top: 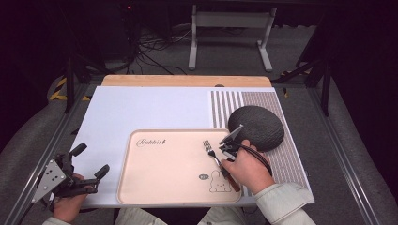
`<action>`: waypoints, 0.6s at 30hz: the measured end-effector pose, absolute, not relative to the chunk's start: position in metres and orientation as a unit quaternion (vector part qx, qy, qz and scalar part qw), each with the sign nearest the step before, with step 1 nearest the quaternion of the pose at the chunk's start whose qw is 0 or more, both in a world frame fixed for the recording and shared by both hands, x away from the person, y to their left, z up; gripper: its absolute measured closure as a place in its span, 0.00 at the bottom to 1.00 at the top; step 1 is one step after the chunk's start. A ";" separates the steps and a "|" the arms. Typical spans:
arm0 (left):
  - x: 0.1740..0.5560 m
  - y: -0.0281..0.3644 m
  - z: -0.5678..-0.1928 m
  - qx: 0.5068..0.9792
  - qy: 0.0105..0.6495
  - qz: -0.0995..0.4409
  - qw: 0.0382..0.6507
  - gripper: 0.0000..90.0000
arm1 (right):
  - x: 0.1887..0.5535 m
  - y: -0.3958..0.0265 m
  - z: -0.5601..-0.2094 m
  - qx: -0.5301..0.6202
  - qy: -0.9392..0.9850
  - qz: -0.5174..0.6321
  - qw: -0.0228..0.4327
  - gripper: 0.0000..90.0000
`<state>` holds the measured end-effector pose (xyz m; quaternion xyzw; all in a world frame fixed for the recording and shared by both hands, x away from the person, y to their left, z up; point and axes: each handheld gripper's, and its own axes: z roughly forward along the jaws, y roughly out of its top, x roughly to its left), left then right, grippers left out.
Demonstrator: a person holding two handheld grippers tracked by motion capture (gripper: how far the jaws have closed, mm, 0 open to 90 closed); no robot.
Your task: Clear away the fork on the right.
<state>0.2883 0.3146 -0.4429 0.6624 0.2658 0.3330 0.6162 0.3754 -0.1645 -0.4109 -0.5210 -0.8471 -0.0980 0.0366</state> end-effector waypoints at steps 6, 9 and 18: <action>0.288 0.315 -0.443 0.662 0.266 0.333 0.617 0.00 | 0.376 -0.163 -0.411 -0.516 -0.850 -0.102 0.029 0.72; 0.288 0.315 -0.443 0.662 0.266 0.333 0.617 0.00 | 0.377 -0.165 -0.409 -0.509 -0.853 -0.111 0.015 0.70; 0.288 0.315 -0.443 0.662 0.266 0.334 0.616 0.00 | 0.379 -0.159 -0.386 -0.441 -0.883 -0.160 -0.026 1.00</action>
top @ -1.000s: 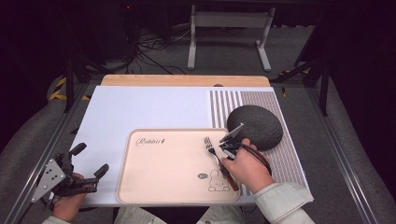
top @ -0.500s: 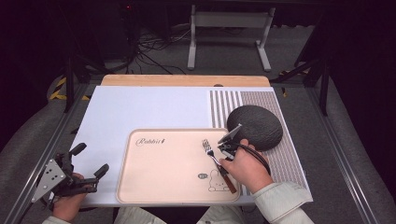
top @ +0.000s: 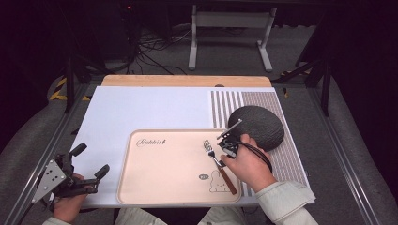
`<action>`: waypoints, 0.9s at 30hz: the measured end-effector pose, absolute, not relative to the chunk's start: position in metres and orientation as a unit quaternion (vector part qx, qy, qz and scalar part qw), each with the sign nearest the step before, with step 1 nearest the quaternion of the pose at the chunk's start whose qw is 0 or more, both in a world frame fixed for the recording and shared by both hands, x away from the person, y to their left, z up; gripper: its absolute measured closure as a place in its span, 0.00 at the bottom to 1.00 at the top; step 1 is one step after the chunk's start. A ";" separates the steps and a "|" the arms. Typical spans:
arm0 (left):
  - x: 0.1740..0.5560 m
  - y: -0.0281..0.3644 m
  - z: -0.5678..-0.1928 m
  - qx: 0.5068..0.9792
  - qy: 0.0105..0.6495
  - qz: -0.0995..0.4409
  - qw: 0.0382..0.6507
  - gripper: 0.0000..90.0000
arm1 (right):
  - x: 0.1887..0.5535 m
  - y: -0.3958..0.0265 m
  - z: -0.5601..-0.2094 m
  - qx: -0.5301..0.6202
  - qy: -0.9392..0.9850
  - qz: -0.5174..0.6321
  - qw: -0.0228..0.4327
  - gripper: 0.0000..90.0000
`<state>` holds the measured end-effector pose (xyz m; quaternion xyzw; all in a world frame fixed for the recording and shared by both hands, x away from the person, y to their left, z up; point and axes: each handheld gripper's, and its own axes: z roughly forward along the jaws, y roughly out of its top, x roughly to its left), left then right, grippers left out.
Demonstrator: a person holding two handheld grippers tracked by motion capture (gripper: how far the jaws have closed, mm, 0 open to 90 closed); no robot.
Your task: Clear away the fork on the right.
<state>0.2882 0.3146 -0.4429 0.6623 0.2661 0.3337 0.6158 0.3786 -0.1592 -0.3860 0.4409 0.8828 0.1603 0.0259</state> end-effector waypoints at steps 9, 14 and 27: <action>0.288 0.315 -0.443 0.662 0.266 0.334 0.616 0.00 | 0.385 -0.150 -0.376 0.355 0.912 0.203 0.041 1.00; 0.289 0.314 -0.444 0.662 0.268 0.333 0.616 0.00 | 0.396 -0.143 -0.383 0.307 0.927 0.207 0.056 1.00; 0.289 0.315 -0.444 0.662 0.268 0.332 0.616 0.00 | 0.415 -0.123 -0.403 0.263 0.936 0.231 0.047 1.00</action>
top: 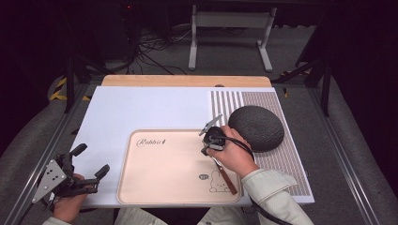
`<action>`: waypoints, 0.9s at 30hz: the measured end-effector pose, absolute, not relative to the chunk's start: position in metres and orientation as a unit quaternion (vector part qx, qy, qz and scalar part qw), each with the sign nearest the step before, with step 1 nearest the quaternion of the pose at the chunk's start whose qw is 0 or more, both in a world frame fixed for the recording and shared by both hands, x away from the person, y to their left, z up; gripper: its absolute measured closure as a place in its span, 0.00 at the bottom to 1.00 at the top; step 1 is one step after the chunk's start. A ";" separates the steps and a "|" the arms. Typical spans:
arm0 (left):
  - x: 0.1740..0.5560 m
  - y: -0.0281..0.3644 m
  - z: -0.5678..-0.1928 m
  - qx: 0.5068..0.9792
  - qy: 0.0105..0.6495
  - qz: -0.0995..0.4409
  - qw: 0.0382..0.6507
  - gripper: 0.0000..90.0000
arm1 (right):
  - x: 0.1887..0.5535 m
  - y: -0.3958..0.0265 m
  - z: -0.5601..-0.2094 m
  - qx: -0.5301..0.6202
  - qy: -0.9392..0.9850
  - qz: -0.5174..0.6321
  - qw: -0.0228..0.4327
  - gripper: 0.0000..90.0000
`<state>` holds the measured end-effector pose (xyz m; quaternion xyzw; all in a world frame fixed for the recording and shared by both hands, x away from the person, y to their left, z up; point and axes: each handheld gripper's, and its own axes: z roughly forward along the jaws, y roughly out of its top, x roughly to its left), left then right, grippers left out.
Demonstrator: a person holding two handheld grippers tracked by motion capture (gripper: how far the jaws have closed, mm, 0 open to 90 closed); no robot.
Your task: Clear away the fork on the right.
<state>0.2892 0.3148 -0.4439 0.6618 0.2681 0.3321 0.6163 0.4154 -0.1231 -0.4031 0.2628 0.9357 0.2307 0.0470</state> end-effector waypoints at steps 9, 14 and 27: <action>0.289 0.315 -0.444 0.662 0.266 0.331 0.617 0.00 | 0.421 -0.118 -0.413 0.249 0.942 0.222 0.047 1.00; 0.289 0.315 -0.444 0.662 0.267 0.331 0.617 0.00 | 0.423 -0.117 -0.416 0.248 0.943 0.218 0.045 1.00; 0.289 0.315 -0.443 0.663 0.267 0.332 0.616 0.00 | 0.427 -0.118 -0.421 0.249 0.945 0.205 0.048 1.00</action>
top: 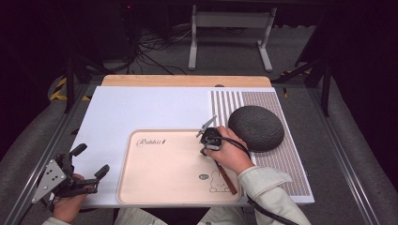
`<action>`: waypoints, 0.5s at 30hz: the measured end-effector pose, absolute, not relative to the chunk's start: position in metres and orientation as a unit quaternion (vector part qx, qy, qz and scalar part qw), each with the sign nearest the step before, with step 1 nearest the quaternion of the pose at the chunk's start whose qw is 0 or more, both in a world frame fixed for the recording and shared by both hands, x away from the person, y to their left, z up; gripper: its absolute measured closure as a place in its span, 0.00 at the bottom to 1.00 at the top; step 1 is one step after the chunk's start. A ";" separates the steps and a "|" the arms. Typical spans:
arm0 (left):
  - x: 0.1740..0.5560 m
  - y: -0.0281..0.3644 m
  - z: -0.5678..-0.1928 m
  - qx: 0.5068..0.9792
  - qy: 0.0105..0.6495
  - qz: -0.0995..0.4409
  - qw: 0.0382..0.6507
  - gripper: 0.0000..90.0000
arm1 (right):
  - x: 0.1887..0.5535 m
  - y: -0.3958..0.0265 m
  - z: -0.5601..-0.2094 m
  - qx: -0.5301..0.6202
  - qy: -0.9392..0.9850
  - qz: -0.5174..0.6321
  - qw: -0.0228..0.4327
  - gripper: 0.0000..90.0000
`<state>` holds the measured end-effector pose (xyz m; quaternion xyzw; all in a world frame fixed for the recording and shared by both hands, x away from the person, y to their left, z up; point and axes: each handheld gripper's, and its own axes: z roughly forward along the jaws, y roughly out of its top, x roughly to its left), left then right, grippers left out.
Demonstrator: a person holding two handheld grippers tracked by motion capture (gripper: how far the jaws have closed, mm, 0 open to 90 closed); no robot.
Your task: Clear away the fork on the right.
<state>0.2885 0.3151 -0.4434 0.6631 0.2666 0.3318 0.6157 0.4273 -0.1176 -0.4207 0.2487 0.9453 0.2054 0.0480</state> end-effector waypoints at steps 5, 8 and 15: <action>0.288 0.315 -0.443 0.663 0.267 0.332 0.616 0.00 | 0.428 -0.118 -0.423 0.248 0.946 0.202 0.049 1.00; 0.289 0.315 -0.443 0.663 0.266 0.332 0.617 0.00 | 0.429 -0.118 -0.424 0.249 0.946 0.199 0.053 1.00; 0.288 0.315 -0.443 0.663 0.266 0.331 0.617 0.00 | 0.431 -0.120 -0.425 0.254 0.945 0.197 0.054 1.00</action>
